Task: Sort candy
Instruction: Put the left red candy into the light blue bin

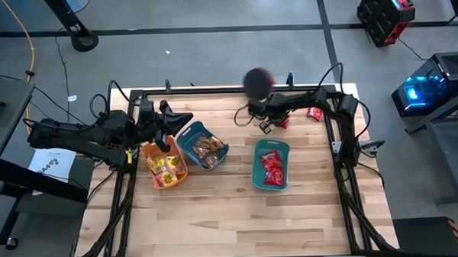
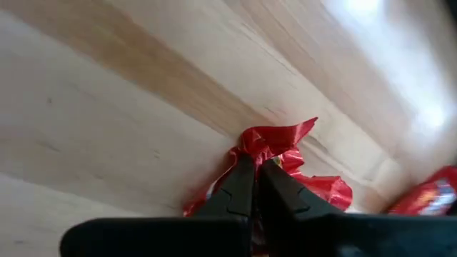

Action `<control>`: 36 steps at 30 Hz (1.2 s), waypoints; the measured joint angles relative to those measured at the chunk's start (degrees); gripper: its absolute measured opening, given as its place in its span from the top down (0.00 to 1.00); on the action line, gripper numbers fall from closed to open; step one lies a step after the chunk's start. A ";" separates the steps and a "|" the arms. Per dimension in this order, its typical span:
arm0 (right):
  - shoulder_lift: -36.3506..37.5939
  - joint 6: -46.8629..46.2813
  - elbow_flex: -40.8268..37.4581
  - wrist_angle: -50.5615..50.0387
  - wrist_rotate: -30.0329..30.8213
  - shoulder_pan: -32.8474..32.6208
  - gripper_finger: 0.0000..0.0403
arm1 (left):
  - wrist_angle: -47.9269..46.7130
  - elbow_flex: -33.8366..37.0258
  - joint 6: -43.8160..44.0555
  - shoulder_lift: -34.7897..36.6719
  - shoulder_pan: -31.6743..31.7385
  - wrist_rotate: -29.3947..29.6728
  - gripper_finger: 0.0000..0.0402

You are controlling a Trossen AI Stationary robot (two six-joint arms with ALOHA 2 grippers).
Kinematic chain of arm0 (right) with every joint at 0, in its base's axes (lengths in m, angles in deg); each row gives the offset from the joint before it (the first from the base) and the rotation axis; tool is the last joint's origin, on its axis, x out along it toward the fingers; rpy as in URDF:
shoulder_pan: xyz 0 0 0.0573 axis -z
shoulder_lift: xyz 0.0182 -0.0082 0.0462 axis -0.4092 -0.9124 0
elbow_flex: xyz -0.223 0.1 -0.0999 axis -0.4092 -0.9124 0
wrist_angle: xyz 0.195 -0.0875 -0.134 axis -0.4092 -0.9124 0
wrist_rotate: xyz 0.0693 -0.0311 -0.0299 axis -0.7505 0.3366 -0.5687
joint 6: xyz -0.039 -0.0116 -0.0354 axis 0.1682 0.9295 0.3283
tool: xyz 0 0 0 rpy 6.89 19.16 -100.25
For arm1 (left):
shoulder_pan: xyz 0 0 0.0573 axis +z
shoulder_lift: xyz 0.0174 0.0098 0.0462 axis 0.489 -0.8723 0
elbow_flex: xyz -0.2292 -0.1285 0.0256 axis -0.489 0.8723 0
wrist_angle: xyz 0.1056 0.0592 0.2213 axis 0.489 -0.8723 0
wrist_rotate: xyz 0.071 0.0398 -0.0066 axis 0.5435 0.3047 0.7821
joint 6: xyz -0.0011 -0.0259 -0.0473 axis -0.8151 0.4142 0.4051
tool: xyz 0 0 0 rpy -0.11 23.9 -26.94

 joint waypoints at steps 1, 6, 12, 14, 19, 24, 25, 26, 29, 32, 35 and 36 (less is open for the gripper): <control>-0.85 -0.08 -0.08 -0.02 2.81 -1.08 1.00 | -0.26 0.00 0.20 0.00 0.00 -0.02 1.00; 0.69 -0.01 -0.58 0.30 2.30 -1.53 1.00 | -0.53 0.02 0.43 -0.02 0.04 -0.02 1.00; 4.27 -0.23 -1.02 -0.49 -5.16 0.02 1.00 | -0.42 0.02 0.39 -0.02 0.09 -0.02 1.00; 5.23 -0.18 -1.07 -0.10 -5.52 0.38 1.00 | -0.46 0.02 0.39 -0.02 0.09 -0.02 1.00; 6.30 -0.23 -1.09 0.33 -6.55 0.68 1.00 | -0.44 0.00 0.41 -0.02 0.09 -0.02 1.00; 6.85 -1.01 -1.09 1.41 -6.33 0.53 1.00 | -0.39 0.02 0.41 -0.02 0.09 -0.02 1.00; 7.22 -1.17 -1.13 2.14 -6.41 0.51 1.00 | -0.39 0.01 0.40 -0.02 0.09 -0.02 1.00; 7.57 -1.19 -1.13 3.17 -6.49 0.49 1.00 | -0.37 0.02 0.40 -0.02 0.09 -0.02 1.00; 9.65 -1.08 -1.15 5.36 -6.61 0.49 1.00 | -0.27 0.02 0.07 -0.02 0.09 -0.02 1.00; 12.86 -1.10 -1.13 6.67 -6.54 0.49 1.00 | -0.03 0.02 -0.18 -0.02 0.27 0.00 1.00; 16.27 -1.05 -1.13 6.97 -5.84 0.09 1.00 | -0.05 0.01 -0.15 -0.02 0.67 -0.01 1.00; 17.57 -0.69 -1.13 7.01 -5.77 -0.10 1.00 | -0.05 0.02 -0.16 -0.02 0.78 0.00 1.00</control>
